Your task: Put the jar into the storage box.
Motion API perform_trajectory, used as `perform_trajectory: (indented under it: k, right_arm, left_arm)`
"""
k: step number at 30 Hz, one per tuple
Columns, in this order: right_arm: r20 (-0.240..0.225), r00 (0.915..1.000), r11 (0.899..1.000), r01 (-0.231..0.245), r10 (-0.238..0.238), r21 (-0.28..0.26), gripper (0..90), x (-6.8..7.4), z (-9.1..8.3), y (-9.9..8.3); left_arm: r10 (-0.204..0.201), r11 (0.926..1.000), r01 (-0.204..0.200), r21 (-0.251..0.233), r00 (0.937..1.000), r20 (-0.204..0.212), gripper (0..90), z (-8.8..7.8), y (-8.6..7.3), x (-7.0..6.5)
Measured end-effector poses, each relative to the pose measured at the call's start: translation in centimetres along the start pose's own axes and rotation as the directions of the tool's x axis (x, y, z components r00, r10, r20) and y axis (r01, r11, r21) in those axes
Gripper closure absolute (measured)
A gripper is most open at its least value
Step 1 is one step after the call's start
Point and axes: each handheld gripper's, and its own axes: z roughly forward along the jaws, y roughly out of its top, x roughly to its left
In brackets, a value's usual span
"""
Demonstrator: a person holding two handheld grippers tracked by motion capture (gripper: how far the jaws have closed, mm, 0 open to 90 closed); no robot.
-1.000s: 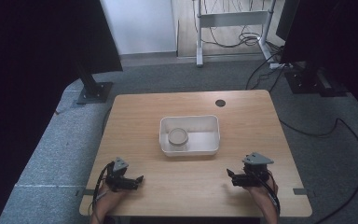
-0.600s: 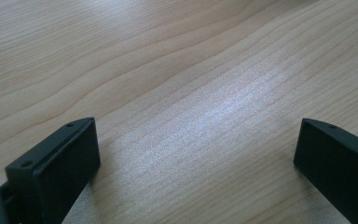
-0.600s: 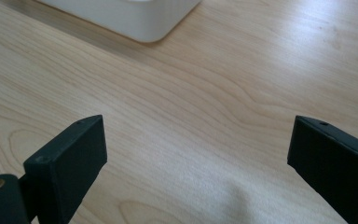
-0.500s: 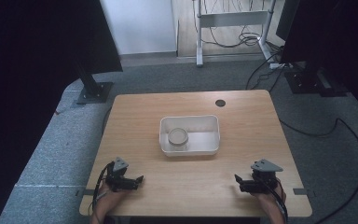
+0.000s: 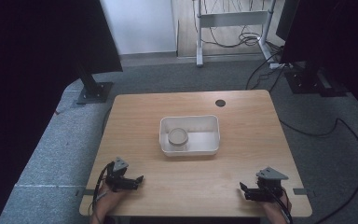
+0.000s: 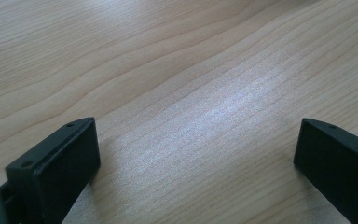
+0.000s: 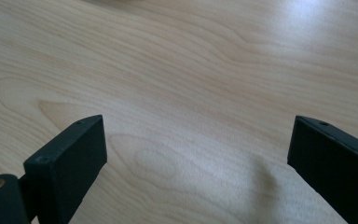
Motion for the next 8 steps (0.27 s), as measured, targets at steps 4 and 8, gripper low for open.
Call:
perform_trajectory:
  k: [4, 8]
  right_arm:
    - [0.005, 1.0, 1.0, -0.008, 0.008, 0.01, 4.2, -0.03, -0.12, -0.41]
    - [0.005, 0.9999, 1.0, -0.01, 0.01, 0.023, 4.3, 0.0, -0.11, -0.71]
  left_arm:
    - [0.0, 1.0, 0.0, 0.0, 1.0, 0.0, 0.0, 0.0, 0.0, 0.0]
    - [0.0, 1.0, 0.0, 0.0, 1.0, 0.0, 0.0, 0.0, 0.0, 0.0]
